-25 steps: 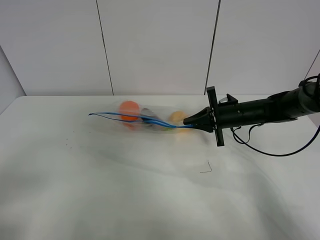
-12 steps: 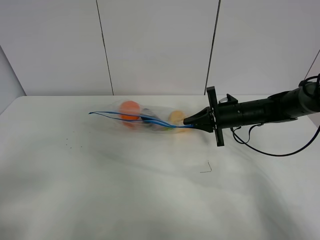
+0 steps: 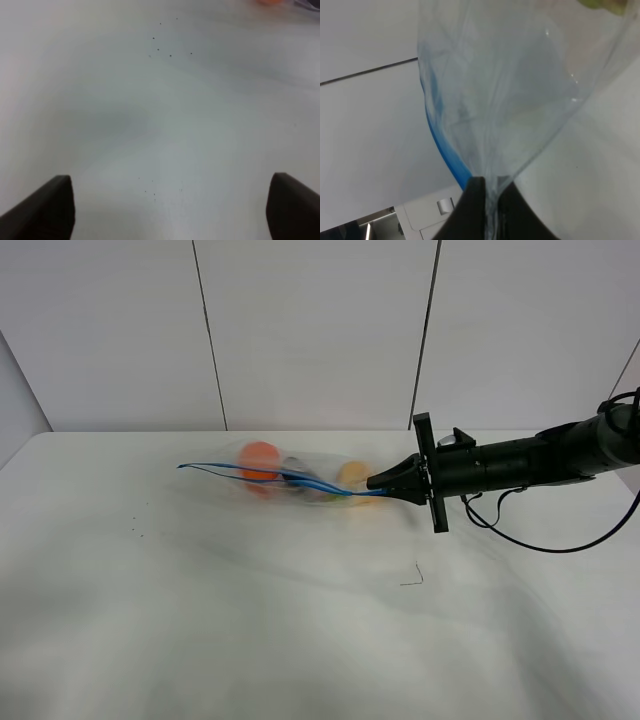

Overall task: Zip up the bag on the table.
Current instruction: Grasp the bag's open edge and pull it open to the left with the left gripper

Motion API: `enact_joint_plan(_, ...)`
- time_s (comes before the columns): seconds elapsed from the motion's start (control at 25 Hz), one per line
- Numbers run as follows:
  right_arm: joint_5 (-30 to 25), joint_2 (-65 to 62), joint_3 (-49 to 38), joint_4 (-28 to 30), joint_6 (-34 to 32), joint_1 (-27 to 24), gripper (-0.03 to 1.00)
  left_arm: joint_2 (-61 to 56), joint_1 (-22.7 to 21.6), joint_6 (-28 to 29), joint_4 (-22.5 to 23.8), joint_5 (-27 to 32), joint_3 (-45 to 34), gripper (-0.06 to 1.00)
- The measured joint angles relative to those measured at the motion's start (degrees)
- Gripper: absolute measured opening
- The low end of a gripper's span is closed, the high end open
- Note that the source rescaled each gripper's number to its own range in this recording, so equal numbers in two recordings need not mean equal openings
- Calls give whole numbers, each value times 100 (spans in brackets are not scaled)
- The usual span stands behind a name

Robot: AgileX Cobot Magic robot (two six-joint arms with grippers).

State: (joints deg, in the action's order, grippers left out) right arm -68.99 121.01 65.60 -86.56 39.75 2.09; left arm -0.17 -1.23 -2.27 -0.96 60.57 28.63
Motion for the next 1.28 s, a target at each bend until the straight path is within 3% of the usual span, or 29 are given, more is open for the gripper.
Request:
enact_joint_plan(0.2,0,0,0,0,0,1,0,555,0,0,-35,-124,427,100)
enact_joint_plan(0.56,0,0,0,0,0,1,0,3617,0,-18,-67,-354,2113,100)
enact_joint_plan(0.68,0,0,0,0,0,1,0,4603,0,-340,22,-496,2603,100)
enact_joint_plan(0.84,0,0,0,0,0,1,0,5618,0,-1652,277,-1062,3040,99)
enact_joint_plan(0.92,0,0,0,0,0,1,0,5939,0,-2612,411,-1576,3128,98)
enact_joint_plan(1.04,0,0,0,0,5,1,0,6304,0,-4215,547,-2642,3147,98)
enact_joint_plan(1.16,0,0,0,0,9,1,0,6633,0,-5638,568,-4126,3147,98)
enact_joint_plan(1.28,0,0,0,0,9,1,0,6977,0,-6406,575,-5633,3147,97)
